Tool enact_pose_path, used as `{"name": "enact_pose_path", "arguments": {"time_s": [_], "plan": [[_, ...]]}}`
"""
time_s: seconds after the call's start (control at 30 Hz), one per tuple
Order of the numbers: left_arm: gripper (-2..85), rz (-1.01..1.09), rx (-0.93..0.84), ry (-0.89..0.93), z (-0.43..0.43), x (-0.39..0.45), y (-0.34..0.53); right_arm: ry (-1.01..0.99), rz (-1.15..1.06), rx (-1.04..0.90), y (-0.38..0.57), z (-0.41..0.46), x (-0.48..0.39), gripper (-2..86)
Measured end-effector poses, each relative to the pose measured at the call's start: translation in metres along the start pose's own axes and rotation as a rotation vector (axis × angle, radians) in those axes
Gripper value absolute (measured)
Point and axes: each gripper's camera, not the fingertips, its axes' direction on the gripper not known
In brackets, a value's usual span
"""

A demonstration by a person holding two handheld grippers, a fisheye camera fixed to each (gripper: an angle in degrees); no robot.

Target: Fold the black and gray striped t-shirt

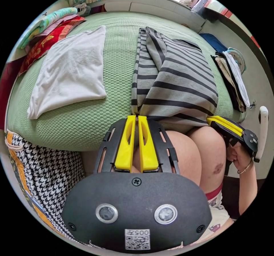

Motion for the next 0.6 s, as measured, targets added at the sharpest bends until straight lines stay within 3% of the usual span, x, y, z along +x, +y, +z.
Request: {"name": "enact_pose_path", "arguments": {"time_s": [0.37,0.6], "plan": [[3.4,0.122,-0.053,-0.16,0.02,0.057,-0.014,-0.002,-0.073,-0.004,-0.004,0.019,0.018,2.2],[3.4,0.146,-0.049,-0.162,0.027,0.068,-0.013,-0.068,-0.098,0.012,-0.001,0.027,0.045,2.6]]}}
